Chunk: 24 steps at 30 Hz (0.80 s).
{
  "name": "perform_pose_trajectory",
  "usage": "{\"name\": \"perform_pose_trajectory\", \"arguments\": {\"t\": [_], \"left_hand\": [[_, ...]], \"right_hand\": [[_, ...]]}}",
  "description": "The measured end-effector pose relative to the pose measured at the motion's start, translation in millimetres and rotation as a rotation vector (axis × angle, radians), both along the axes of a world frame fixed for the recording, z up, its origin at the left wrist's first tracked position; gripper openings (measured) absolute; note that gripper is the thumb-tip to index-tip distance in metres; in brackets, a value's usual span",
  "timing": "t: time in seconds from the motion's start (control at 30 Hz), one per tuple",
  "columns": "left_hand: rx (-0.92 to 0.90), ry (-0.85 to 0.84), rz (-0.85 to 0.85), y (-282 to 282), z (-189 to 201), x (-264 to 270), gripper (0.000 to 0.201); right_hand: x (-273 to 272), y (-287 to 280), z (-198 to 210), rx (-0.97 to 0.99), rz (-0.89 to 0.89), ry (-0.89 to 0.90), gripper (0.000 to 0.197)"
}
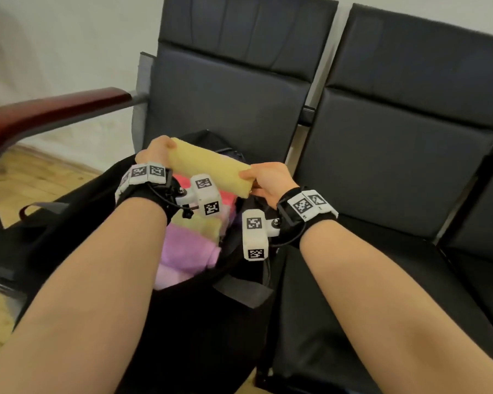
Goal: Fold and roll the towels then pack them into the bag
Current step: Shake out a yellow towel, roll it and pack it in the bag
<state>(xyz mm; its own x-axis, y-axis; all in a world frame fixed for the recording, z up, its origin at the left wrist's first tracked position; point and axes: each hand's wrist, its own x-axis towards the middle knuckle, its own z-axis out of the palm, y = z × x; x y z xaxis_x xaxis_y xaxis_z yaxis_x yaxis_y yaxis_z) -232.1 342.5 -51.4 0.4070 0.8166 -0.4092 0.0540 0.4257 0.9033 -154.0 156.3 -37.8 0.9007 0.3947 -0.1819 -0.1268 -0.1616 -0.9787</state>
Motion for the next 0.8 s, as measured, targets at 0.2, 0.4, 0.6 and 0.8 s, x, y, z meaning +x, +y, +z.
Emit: {"name": "perform_pose_trajectory", "arguments": {"t": [0.2,0.4,0.6,0.8], "left_hand": [[0.019,0.052,-0.019,21.5,-19.8,16.7,0.084],[0.230,0.053,-0.005,18.9,-35.9,28.5,0.018],[0.309,0.014,0.046,25.0,-42.7,32.3,0.010],[0.369,0.105,-0.015,32.1,-53.8,31.5,0.035]], "right_hand": [[22.6,28.4,-27.4,-0.055,-0.030,-0.031,0.038],[27.3,28.5,-45.6,-0.109,0.005,-0.011,0.044],[26.2,33.8,-46.6,-0.139,0.061,-0.078,0.034],[27.4,44.7,-54.5,-0.171,0.039,-0.130,0.024]]}}
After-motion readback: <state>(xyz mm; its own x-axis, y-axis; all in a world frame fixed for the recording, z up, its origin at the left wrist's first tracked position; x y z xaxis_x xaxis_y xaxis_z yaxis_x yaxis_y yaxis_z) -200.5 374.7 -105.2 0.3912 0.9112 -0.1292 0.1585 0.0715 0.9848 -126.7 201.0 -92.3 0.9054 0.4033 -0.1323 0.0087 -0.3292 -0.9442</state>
